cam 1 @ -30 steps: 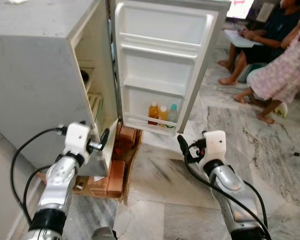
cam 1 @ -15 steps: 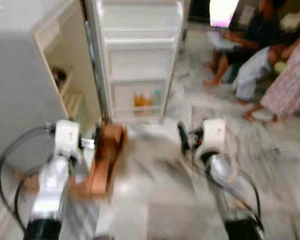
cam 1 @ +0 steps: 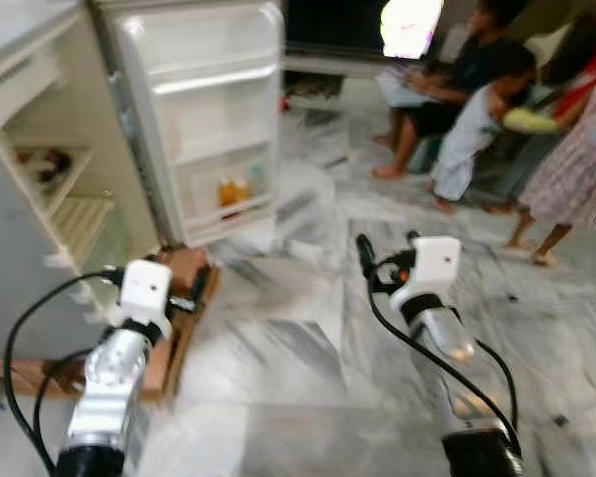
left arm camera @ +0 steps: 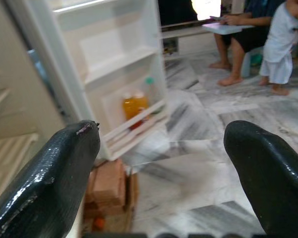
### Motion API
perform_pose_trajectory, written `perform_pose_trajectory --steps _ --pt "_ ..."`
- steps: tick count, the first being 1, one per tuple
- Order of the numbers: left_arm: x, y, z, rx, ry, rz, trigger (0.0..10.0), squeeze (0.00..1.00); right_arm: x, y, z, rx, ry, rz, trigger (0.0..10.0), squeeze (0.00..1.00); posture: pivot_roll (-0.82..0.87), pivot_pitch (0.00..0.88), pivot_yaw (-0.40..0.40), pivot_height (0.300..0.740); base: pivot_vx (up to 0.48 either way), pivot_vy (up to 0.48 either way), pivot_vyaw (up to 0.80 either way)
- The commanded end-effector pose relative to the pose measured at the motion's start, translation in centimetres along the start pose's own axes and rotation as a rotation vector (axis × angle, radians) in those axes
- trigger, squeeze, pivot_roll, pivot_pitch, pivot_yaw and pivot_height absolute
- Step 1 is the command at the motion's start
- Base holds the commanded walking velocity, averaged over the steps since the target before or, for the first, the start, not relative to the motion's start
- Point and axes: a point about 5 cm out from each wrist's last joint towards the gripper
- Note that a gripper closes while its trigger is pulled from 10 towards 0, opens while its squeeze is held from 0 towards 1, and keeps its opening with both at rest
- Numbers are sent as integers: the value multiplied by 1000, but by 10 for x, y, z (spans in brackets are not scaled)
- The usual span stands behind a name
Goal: Restocking fridge
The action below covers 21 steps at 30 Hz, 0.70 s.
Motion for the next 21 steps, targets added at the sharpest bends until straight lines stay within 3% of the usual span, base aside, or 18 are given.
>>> perform_pose_trajectory --steps 1,13,21 --pt "-10 7 7 -25 -35 15 10000 0 -12 2 0 -12 -38 -14 10000 0 12 0 -44 740 461 0 -800" --pt "-14 9 10 -31 -53 25 10000 0 -12 9 1 -51 -71 -64 10000 0 11 0 -40 740 477 0 -800" --pt "-6 8 6 -28 -44 29 10000 0 -12 9 1 -57 -84 -93 10000 0 8 0 -40 740 480 0 -800"
Point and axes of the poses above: a point about 5 cm out from each wrist's last joint towards the gripper, its own z axis pointing out of the wrist towards the gripper, its own y axis along the axis of the wrist's last joint, x = y × z, and after that the axes turned 8 degrees about -z, right-handed
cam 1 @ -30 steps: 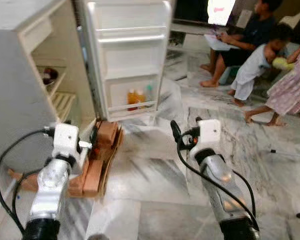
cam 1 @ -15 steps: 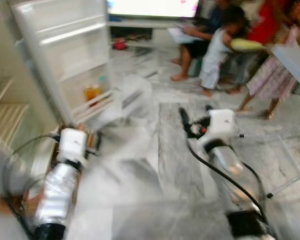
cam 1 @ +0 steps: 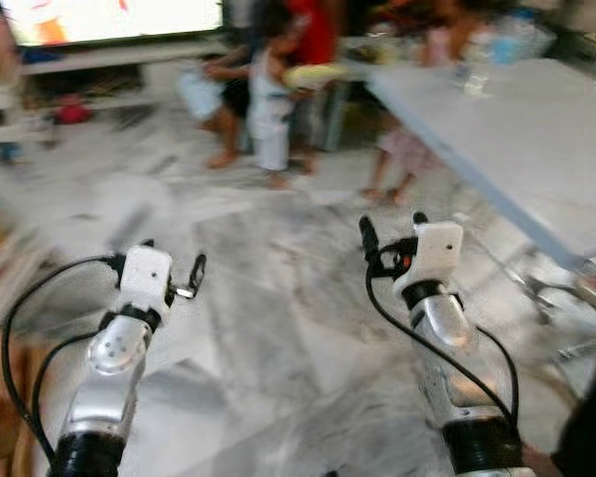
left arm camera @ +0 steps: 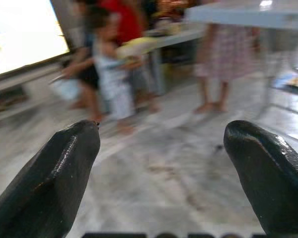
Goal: Restocking fridge
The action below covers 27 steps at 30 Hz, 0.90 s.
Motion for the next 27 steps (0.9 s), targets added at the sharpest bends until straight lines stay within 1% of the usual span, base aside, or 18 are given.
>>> perform_pose_trajectory --steps 1,5,8,9,10,13,15,18,19,20,21,23,24,26,27 --pt "15 3 -3 -4 31 20 10000 0 10 10 4 -44 17 2 10000 0 6 0 -40 740 480 0 -800" --pt "17 2 -3 0 31 13 10000 0 11 10 3 -41 15 1 10000 0 1 0 -35 740 480 0 -800" --pt "24 -2 -15 17 31 -29 10000 0 10 10 -1 -43 6 -4 10000 0 -6 0 -27 740 480 0 -800" --pt "24 -2 -15 17 31 -29 10000 0 10 10 -1 -43 6 -4 10000 0 -6 0 -27 740 480 0 -800" --pt "26 -3 -19 22 42 -53 10000 0 10 10 -3 -42 16 10 10000 0 -6 0 -28 740 472 0 -800" --pt "28 -3 -22 25 54 -63 10000 0 10 11 -6 -47 19 20 10000 0 -5 0 -28 740 465 0 -700" --pt "28 -2 -25 14 84 -78 10000 0 10 12 -10 -58 33 41 10000 0 -7 0 -29 740 418 137 0" --pt "29 -1 -25 4 107 -81 10000 0 10 12 -11 -64 37 44 10000 0 -7 0 -29 740 371 304 0" --pt "35 5 -26 -33 186 -81 10000 0 8 13 -14 -65 31 23 10000 0 -6 0 -33 740 341 337 0" --pt "35 5 -26 -33 186 -81 10000 0 8 13 -14 -65 31 23 10000 0 -6 0 -33 740 341 337 0" --pt "38 7 -26 -46 213 -78 10000 0 7 12 -15 -63 24 13 10000 0 -7 0 -33 740 341 337 0" --pt "45 10 -28 -75 286 -60 10000 0 2 12 -18 -65 -2 -2 10000 0 -9 0 -33 740 324 354 0" --pt "47 11 -30 -81 306 -58 10000 0 0 12 -20 -63 -12 -9 10000 0 -9 0 -33 740 322 356 0" --pt "47 14 -31 -90 322 -67 10000 0 -7 11 -28 -59 -25 -5 10000 0 -10 0 -29 740 322 354 0" --pt "47 14 -31 -90 322 -67 10000 0 -7 11 -28 -59 -25 -5 10000 0 -10 0 -29 740 322 356 0"
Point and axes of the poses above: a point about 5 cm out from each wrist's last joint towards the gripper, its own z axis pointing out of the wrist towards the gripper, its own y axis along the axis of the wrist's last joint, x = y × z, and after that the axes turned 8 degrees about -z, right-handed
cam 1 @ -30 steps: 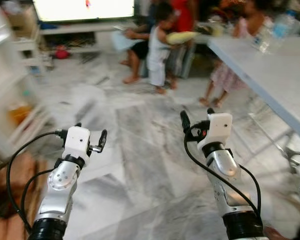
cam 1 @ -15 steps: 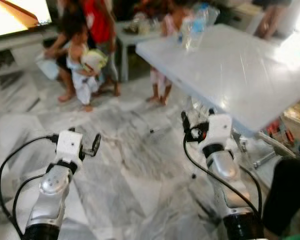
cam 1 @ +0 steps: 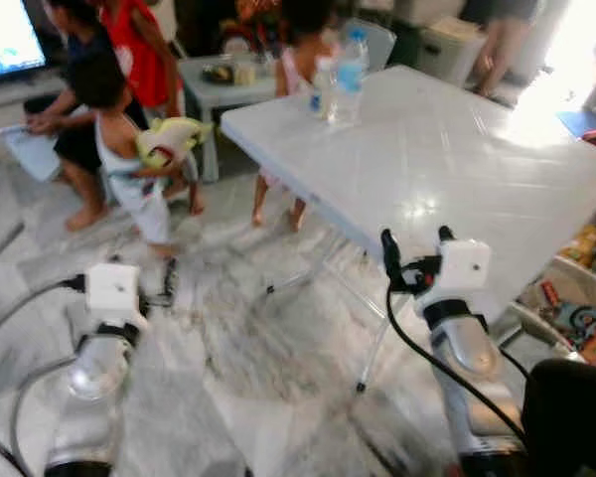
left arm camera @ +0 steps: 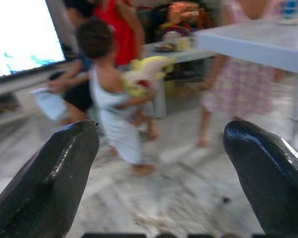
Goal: Restocking fridge
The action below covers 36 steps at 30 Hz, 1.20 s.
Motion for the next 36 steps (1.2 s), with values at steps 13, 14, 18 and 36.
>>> perform_pose_trajectory --steps 13,14,18,36 --pt "-31 3 2 -19 -94 -13 10000 0 -21 -14 -26 61 -112 -15 10000 0 -29 0 3 740 323 356 0" --pt "-32 4 3 -21 -101 -11 10000 0 -21 -14 -26 63 -112 -7 10000 0 -30 0 4 740 322 356 0" --pt "-34 5 6 -26 -122 -10 10000 0 -22 -15 -24 71 -112 -4 10000 0 -29 0 3 740 331 348 -234" --pt "-52 2 4 -13 -190 -30 10000 0 -17 -9 -9 45 -61 15 10000 0 -29 0 -2 740 414 182 -325"
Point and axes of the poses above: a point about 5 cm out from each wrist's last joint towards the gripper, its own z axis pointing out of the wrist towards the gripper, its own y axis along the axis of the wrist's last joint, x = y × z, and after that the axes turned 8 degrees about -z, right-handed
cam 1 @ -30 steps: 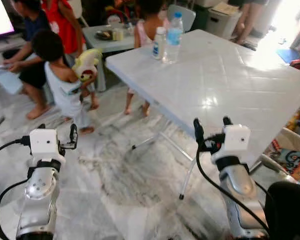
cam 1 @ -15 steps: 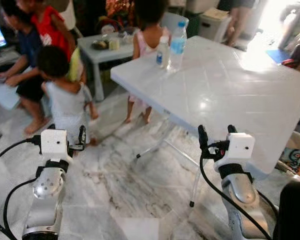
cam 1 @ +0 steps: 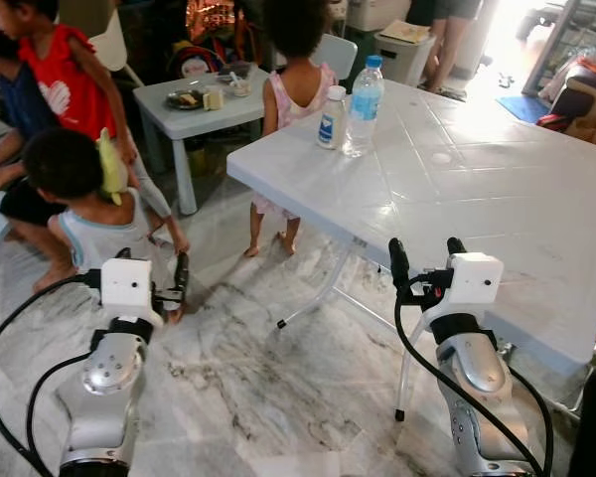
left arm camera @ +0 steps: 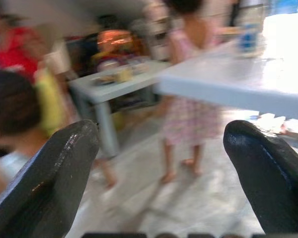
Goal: Restocking fridge
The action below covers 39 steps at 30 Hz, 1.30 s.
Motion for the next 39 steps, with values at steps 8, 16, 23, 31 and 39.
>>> perform_pose_trajectory --steps 8,16,23,31,39 --pt "0 4 4 -12 -12 8 10000 0 2 4 7 -15 13 -1 10000 0 -29 0 -3 740 465 0 -531" --pt "-1 4 6 -11 -18 6 10000 0 3 6 11 -25 23 -4 10000 0 -27 0 -3 740 465 0 0" --pt "-1 5 9 -12 -20 3 10000 0 4 8 14 -35 32 -4 10000 0 -30 0 -1 740 466 0 0" --pt "-1 6 7 -17 -25 15 10000 0 4 10 16 -48 37 -9 10000 0 -32 0 -1 740 455 0 0" --pt "2 5 6 -17 -17 13 10000 0 9 10 19 -49 51 -10 10000 0 -30 0 -4 740 161 0 0"
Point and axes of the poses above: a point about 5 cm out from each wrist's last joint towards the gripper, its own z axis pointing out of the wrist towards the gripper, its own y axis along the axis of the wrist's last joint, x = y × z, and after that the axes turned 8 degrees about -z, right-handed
